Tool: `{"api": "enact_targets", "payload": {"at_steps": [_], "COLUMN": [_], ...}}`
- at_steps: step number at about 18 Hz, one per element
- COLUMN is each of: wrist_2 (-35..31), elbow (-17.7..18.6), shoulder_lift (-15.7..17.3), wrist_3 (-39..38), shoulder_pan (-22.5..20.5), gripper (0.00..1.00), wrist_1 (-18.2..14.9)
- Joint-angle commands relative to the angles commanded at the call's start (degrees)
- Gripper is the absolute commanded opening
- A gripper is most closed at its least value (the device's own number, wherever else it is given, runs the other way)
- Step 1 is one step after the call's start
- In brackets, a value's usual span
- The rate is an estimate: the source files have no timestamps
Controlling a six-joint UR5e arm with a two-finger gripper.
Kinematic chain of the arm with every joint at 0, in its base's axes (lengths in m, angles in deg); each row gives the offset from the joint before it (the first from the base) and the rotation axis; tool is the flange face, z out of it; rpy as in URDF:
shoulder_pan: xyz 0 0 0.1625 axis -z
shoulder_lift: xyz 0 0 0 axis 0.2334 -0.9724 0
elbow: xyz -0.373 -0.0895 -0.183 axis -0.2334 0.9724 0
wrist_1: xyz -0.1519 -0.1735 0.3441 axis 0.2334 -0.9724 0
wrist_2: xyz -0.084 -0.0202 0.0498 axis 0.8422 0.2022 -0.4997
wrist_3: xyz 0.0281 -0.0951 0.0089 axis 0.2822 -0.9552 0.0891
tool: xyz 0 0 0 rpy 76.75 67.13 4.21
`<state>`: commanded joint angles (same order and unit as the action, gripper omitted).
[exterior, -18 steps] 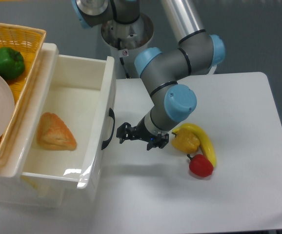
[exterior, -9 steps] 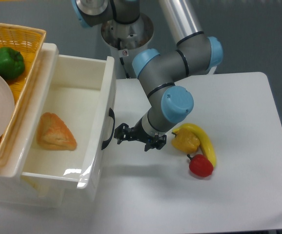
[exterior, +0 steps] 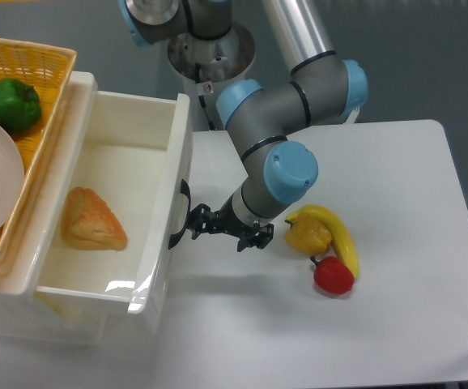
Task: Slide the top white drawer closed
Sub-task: 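Push the drawer front inward until the drawer shuts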
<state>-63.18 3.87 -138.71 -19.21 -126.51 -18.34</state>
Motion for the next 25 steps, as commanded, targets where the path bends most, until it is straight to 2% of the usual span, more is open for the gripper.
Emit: {"api": "enact_targets", "payload": {"at_steps": [15,25], "wrist_2": [0.0,0.0], "elbow": [-0.09,-0.09], "shoulder_lift": [0.09,0.53], "wrist_3": [-0.18,-0.26], "shoulder_pan": [1.67,4.48], "gripper": [1.0,1.0], "wrist_1": [0.0,0.0]}}
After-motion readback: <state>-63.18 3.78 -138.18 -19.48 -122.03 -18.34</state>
